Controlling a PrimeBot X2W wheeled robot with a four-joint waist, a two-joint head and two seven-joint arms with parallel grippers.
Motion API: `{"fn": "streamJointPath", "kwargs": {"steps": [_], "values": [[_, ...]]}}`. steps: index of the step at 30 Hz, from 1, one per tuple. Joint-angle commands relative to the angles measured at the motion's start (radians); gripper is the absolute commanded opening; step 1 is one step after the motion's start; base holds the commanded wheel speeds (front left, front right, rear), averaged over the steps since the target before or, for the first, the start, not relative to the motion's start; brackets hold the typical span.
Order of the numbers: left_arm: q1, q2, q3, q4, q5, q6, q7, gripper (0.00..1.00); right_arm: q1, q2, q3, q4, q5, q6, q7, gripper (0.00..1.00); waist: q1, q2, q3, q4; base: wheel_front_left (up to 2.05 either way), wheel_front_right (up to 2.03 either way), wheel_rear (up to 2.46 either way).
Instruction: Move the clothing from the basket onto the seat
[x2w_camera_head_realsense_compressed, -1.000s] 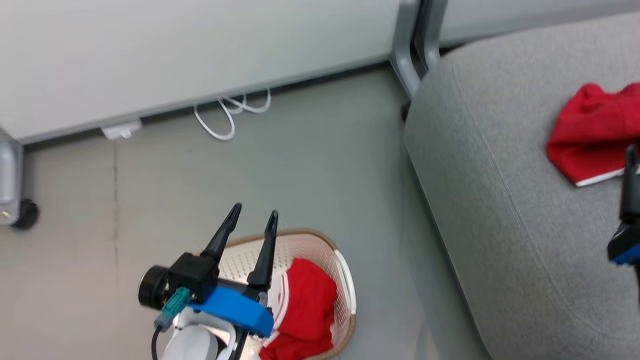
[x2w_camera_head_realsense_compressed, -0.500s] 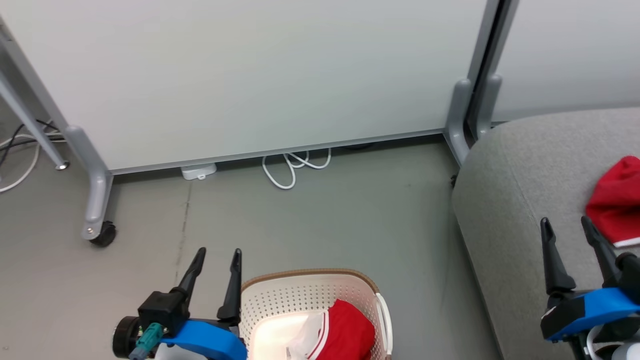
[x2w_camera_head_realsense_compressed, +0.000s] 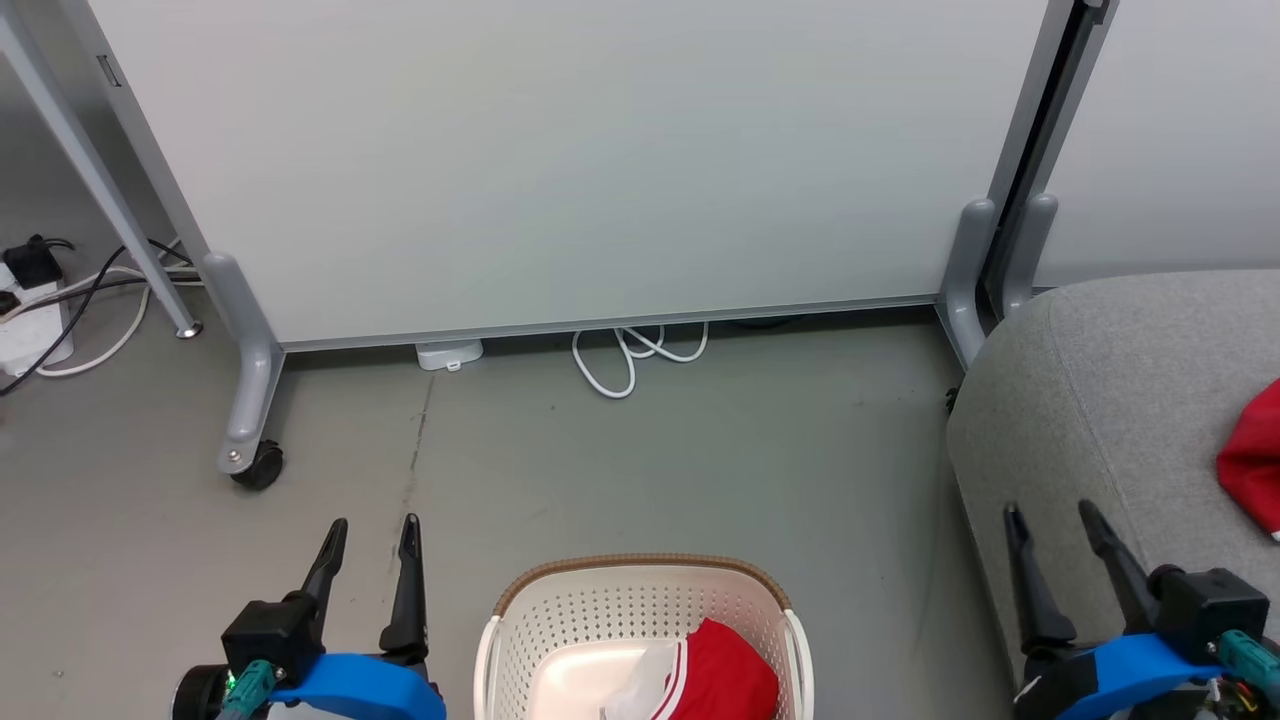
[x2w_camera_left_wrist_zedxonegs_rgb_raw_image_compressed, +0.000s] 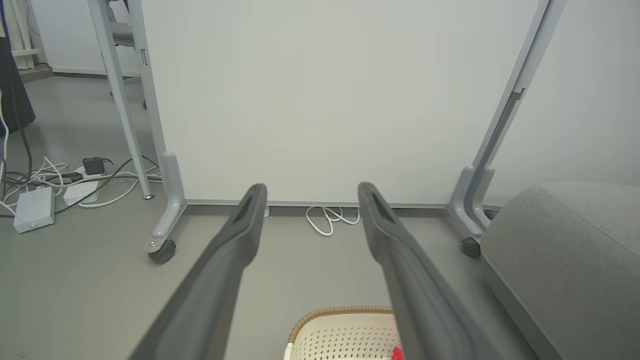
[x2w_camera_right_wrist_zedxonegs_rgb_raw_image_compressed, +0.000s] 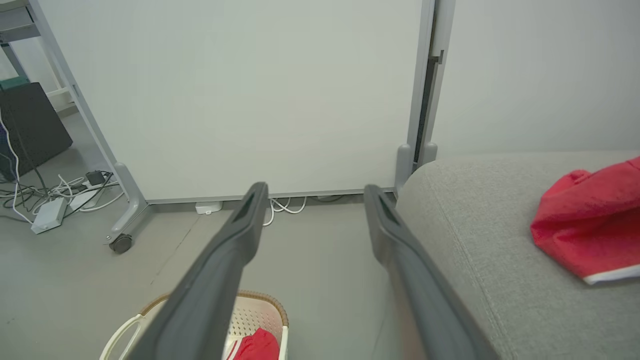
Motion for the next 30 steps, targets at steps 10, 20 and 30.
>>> {"fn": "streamJointPath", "kwargs": {"steps": [10, 20, 30], "values": [[0.009, -0.003, 0.021, 0.013, 0.02, -0.002, -0.005, 1.0, 0.006, 0.004, 0.041, 0.052, 0.031, 0.0, -0.03, 1.0, 0.0001, -0.0001, 0.0, 0.013, 0.0, 0.0, 0.0], [0.008, -0.007, 0.011, 0.011, 0.02, -0.002, -0.005, 1.0, -0.014, 0.004, 0.052, 0.065, 0.041, 0.0, -0.039, 1.0, 0.0001, -0.0001, 0.014, 0.017, 0.0, 0.0, 0.0], [-0.024, -0.011, -0.014, 0.007, 0.011, -0.002, -0.005, 1.0, -0.039, 0.004, 0.054, 0.034, 0.025, 0.0, -0.027, 1.0, 0.0001, -0.0001, 0.085, 0.018, 0.0, 0.0, 0.0]]}}
